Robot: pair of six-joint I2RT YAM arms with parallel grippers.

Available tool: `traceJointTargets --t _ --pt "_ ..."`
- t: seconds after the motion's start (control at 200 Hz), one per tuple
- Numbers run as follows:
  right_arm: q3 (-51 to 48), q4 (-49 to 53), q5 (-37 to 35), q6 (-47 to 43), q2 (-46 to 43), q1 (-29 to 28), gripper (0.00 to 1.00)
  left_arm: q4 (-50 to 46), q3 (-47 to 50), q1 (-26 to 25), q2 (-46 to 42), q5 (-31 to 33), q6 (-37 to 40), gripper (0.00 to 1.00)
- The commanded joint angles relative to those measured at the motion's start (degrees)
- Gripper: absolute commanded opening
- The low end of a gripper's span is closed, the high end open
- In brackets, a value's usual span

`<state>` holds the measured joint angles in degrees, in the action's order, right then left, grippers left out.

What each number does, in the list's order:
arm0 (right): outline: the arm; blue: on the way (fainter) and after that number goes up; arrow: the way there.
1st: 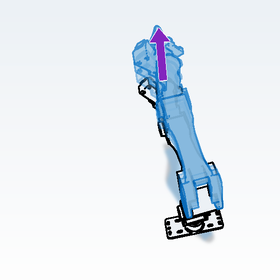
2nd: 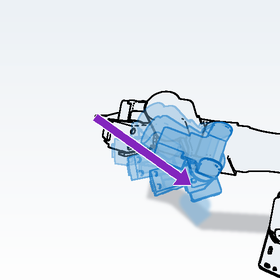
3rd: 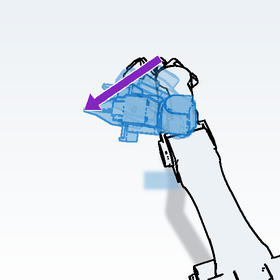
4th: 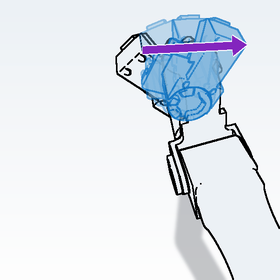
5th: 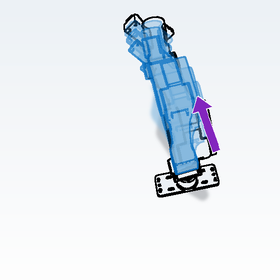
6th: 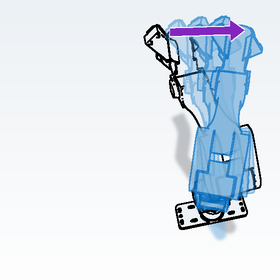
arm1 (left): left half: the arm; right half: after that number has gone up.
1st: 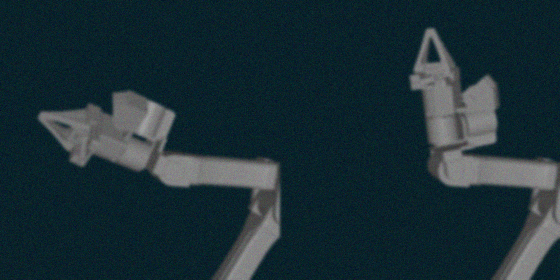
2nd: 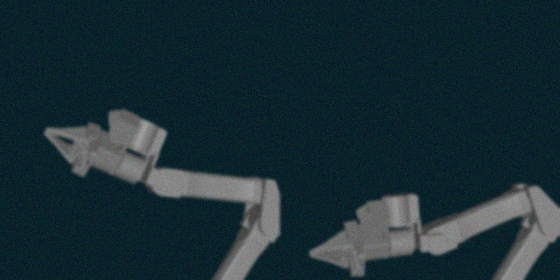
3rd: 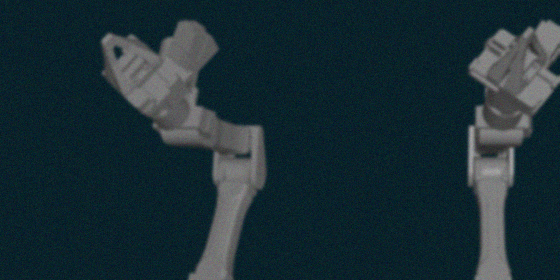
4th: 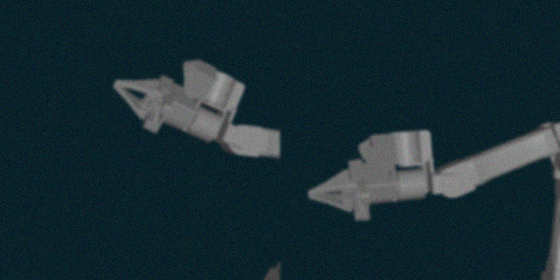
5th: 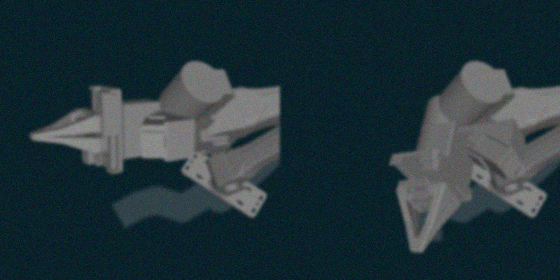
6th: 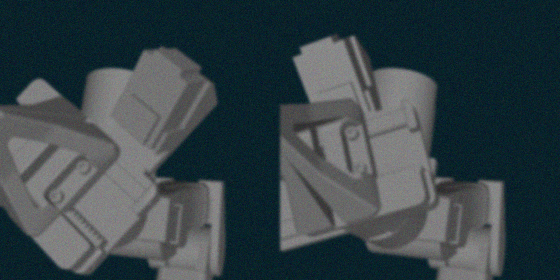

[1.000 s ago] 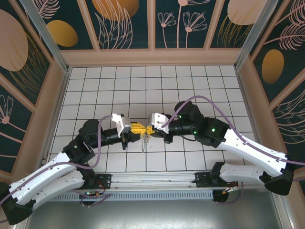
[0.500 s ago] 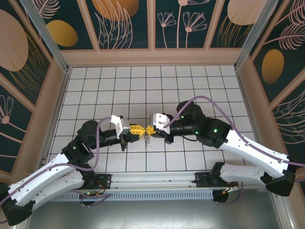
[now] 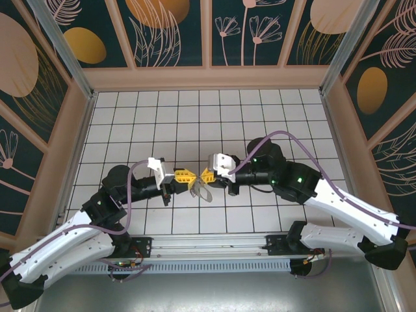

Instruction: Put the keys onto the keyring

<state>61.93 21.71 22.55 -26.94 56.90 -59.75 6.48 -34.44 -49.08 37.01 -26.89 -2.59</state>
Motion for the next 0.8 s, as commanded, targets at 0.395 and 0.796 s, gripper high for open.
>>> traceJointTargets --t 0.395,0.796 --pt "-0.85 -1.78 0.78 1.09 0.29 -0.38 0.26 3.69 0.69 0.34 -0.76 -1.66 -0.07 0.0" --pt "-0.28 -2.14 -1.26 1.42 3.46 0.11 0.07 4.44 1.19 0.3 -1.02 -2.39 0.3 0.0"
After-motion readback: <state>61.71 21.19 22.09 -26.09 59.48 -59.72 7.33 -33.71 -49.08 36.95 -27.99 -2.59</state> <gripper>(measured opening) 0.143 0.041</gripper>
